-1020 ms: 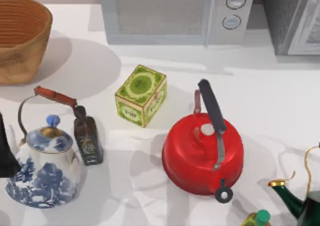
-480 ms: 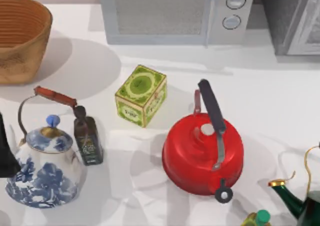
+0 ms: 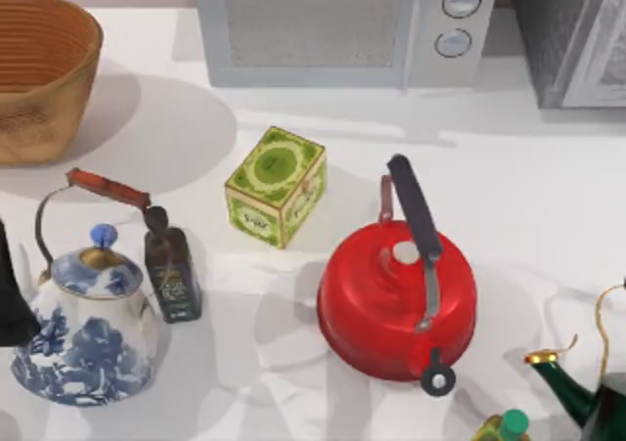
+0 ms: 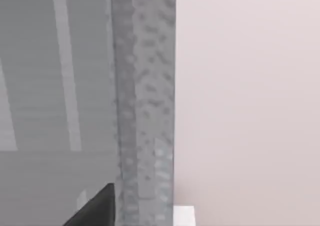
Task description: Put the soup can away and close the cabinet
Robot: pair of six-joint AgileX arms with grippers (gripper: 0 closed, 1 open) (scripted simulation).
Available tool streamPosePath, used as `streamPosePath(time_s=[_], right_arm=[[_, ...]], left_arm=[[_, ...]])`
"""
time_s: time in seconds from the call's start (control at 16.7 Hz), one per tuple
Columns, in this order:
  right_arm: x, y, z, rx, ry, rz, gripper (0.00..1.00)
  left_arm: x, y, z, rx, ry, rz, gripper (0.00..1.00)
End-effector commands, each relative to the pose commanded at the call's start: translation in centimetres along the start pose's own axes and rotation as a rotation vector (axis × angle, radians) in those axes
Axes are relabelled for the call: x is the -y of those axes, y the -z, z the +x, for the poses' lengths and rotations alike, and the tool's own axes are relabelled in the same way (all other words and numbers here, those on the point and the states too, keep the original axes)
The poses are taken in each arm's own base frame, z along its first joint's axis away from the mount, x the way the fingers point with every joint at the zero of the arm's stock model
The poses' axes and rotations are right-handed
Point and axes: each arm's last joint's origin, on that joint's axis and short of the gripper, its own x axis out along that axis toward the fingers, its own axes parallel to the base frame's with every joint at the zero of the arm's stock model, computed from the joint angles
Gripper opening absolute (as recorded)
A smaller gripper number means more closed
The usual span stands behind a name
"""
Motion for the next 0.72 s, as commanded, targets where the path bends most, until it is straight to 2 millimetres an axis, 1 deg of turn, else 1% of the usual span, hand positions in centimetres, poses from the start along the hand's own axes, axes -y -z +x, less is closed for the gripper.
streamPosePath(time_s=[0.12, 0.18, 0.3, 0.42, 0.54, 0.6, 0.72], right_arm=[[0.0, -4.1, 0.0, 0.0, 0.0, -0.001, 1.0], [-0.3, -6.3, -0.1, -0.001, 0.0, 0.001, 1.0], [-1.5, -10.4, -0.5, -0.006, 0.0, 0.012, 1.0], [-3.3, -14.1, -1.3, -0.011, 0.0, 0.02, 1.0], [-5.2, -17.1, -2.2, -0.009, 0.0, 0.017, 1.0], [-6.1, -18.3, -2.6, -0.007, 0.0, 0.014, 1.0], [-7.4, -19.9, -3.2, -0.003, 0.0, 0.007, 1.0]], left_arm=[[0.0, 0.0, 0.0, 0.0, 0.0, 0.0, 1.0], [0.0, 0.0, 0.0, 0.0, 0.0, 0.0, 1.0], [0.0, 0.0, 0.0, 0.0, 0.0, 0.0, 1.0], [0.0, 0.0, 0.0, 0.0, 0.0, 0.0, 1.0], [0.0, 0.0, 0.0, 0.0, 0.0, 0.0, 1.0], [0.0, 0.0, 0.0, 0.0, 0.0, 0.0, 1.0], [0.0, 0.0, 0.0, 0.0, 0.0, 0.0, 1.0]])
